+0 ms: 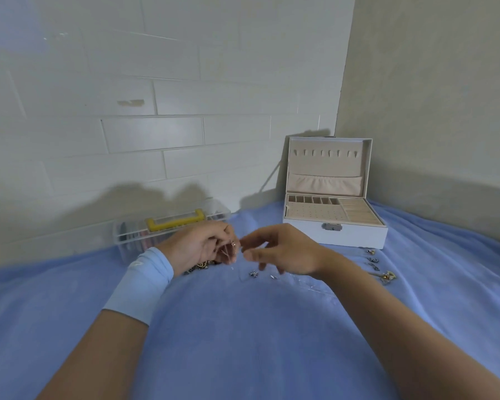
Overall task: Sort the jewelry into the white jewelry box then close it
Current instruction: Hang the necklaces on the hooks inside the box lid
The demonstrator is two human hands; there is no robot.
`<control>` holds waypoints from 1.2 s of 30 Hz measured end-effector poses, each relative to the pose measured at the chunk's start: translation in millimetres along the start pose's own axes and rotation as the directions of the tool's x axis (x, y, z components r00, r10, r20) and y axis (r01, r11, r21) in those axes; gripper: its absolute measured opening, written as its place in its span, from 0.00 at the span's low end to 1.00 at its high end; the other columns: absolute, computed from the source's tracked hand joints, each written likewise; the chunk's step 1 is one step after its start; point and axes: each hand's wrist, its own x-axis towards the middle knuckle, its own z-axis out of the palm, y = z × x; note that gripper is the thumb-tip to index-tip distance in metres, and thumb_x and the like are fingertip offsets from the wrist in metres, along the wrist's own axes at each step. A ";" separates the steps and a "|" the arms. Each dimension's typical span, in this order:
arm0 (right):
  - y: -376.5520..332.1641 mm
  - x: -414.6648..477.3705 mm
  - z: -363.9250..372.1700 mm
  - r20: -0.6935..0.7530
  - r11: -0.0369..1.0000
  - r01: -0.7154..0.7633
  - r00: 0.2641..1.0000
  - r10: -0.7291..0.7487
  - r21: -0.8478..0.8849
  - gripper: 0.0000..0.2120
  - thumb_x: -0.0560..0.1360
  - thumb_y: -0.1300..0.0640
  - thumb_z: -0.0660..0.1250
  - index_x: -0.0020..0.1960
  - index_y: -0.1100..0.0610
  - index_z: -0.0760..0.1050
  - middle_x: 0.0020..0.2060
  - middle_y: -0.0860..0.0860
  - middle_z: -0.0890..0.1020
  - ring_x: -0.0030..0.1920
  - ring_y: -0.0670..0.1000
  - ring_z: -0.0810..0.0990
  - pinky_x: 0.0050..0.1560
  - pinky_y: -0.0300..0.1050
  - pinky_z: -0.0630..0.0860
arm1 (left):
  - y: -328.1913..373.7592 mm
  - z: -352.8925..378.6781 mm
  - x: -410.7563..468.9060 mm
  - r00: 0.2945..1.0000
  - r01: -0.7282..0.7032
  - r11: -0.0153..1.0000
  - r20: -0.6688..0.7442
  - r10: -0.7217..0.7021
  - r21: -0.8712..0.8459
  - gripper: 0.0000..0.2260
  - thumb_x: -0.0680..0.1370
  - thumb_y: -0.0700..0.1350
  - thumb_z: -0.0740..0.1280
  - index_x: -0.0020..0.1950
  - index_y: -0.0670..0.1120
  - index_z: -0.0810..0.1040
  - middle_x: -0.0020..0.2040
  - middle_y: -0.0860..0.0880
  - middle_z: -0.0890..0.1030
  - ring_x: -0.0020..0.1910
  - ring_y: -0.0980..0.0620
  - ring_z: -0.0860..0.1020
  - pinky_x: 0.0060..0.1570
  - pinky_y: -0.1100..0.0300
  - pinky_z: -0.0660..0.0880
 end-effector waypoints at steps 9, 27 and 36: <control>-15.7 15.9 -23.4 -0.066 0.965 0.046 0.997 -0.030 0.260 0.07 0.79 0.58 0.70 0.51 0.62 0.82 0.38 0.50 0.84 0.32 0.49 0.77 0.37 0.45 0.77 | 27.7 3.9 12.2 0.991 -0.086 0.969 -0.082 0.108 0.231 0.07 0.83 0.39 0.61 0.46 0.40 0.75 0.31 0.48 0.74 0.31 0.50 0.73 0.36 0.59 0.75; -5.1 43.0 -142.1 -0.233 0.951 0.100 0.972 -0.031 0.292 0.10 0.80 0.54 0.67 0.50 0.55 0.87 0.24 0.47 0.66 0.35 0.54 0.64 0.47 0.52 0.70 | 98.1 14.3 121.1 0.959 -0.093 0.757 -0.148 0.244 0.647 0.05 0.80 0.46 0.67 0.46 0.50 0.82 0.30 0.57 0.74 0.25 0.58 0.67 0.33 0.63 0.68; 25.6 76.6 -194.6 -0.416 0.973 0.077 0.909 0.021 0.217 0.09 0.80 0.57 0.67 0.49 0.57 0.86 0.28 0.47 0.80 0.35 0.53 0.75 0.49 0.46 0.80 | 95.4 27.6 204.8 0.915 -0.057 0.676 -0.233 0.331 0.735 0.07 0.80 0.47 0.64 0.45 0.51 0.81 0.44 0.51 0.82 0.44 0.51 0.79 0.46 0.58 0.73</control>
